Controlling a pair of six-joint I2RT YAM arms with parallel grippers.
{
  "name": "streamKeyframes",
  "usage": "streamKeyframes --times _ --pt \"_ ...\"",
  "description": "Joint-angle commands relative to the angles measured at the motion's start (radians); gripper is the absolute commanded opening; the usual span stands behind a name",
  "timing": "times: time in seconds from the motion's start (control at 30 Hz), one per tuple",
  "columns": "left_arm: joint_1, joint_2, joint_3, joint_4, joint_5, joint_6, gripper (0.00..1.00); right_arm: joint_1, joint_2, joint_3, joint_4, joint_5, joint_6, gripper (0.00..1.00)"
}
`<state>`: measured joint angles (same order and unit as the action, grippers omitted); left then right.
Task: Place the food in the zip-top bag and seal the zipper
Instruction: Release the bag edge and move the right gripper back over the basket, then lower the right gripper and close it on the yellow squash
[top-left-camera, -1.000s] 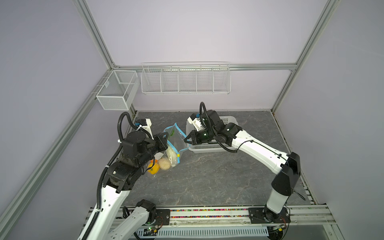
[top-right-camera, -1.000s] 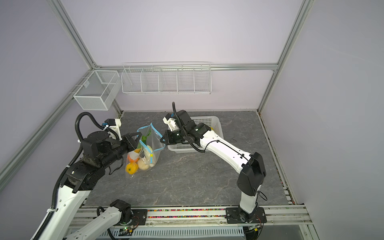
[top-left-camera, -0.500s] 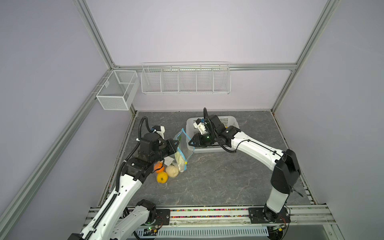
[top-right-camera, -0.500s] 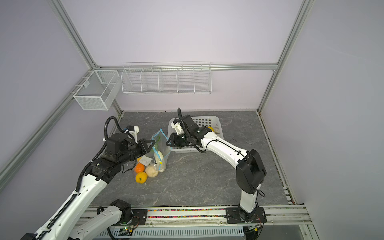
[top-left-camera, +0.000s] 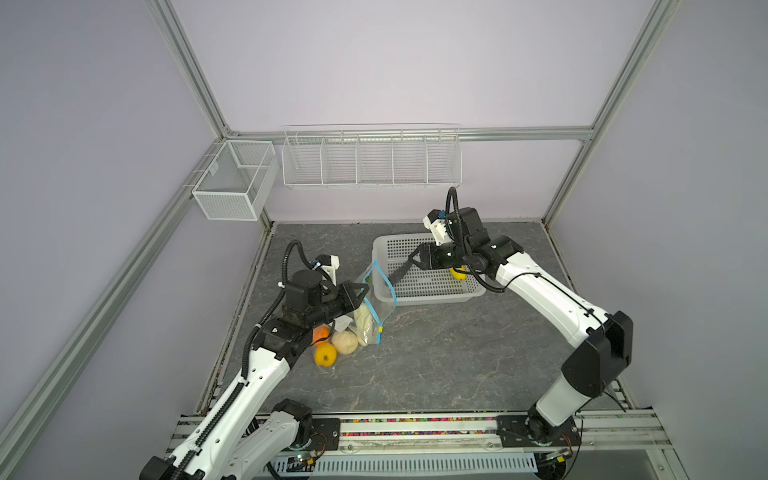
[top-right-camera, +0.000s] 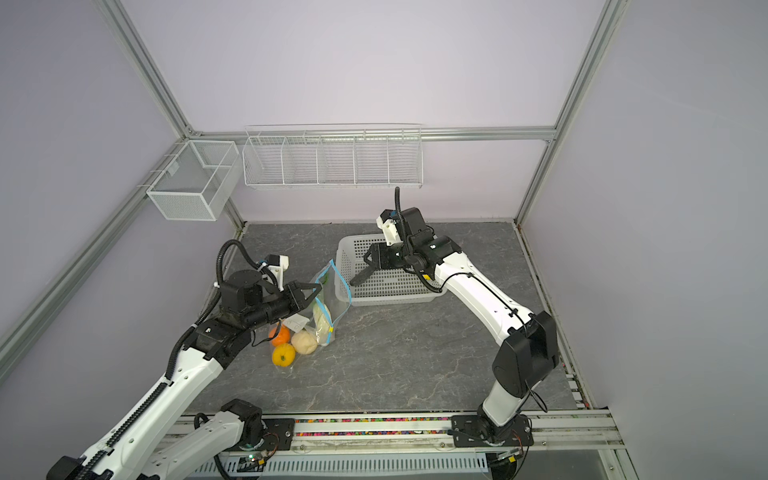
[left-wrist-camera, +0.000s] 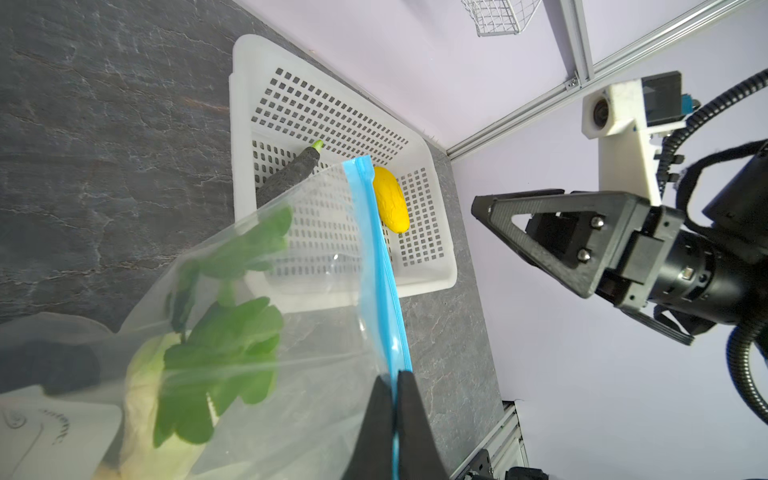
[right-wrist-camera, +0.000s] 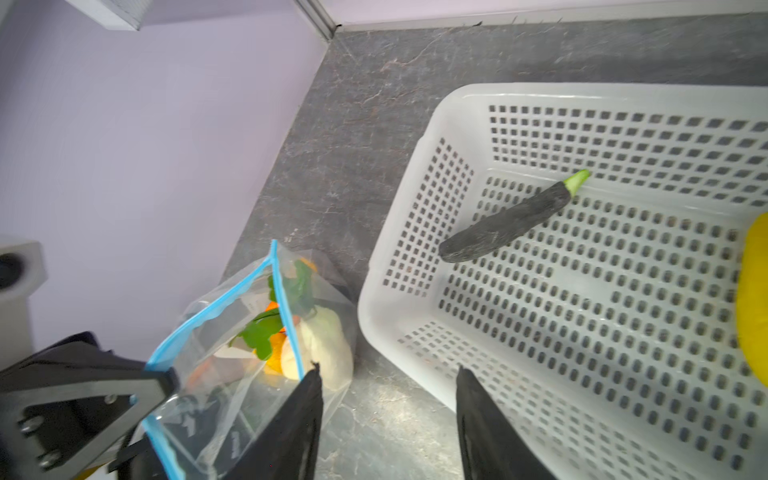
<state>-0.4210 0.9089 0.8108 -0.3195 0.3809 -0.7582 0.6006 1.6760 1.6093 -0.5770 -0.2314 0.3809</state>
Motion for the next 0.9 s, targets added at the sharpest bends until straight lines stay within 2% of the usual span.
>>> streamKeyframes --times 0.0,0.13,0.23,0.4,0.57,0.87 --pt "0.004 -0.011 -0.007 0.024 0.031 0.011 0.0 -0.002 0.029 0.011 -0.063 0.181 -0.143 0.54" --pt "0.004 -0.008 -0.009 0.025 0.043 0.023 0.0 -0.008 0.076 0.001 -0.063 0.375 -0.245 0.53" --pt "0.004 -0.01 -0.02 0.041 0.045 0.022 0.0 -0.024 0.126 0.016 -0.075 0.459 -0.279 0.53" --pt "0.004 0.005 -0.035 0.07 0.061 0.014 0.0 -0.066 0.182 0.024 -0.053 0.483 -0.289 0.53" --pt "0.004 -0.01 -0.05 0.073 0.059 0.012 0.0 -0.116 0.261 0.052 -0.065 0.555 -0.317 0.52" --pt "0.004 0.001 -0.038 0.065 0.063 0.015 0.0 -0.184 0.381 0.09 -0.039 0.51 -0.297 0.52"
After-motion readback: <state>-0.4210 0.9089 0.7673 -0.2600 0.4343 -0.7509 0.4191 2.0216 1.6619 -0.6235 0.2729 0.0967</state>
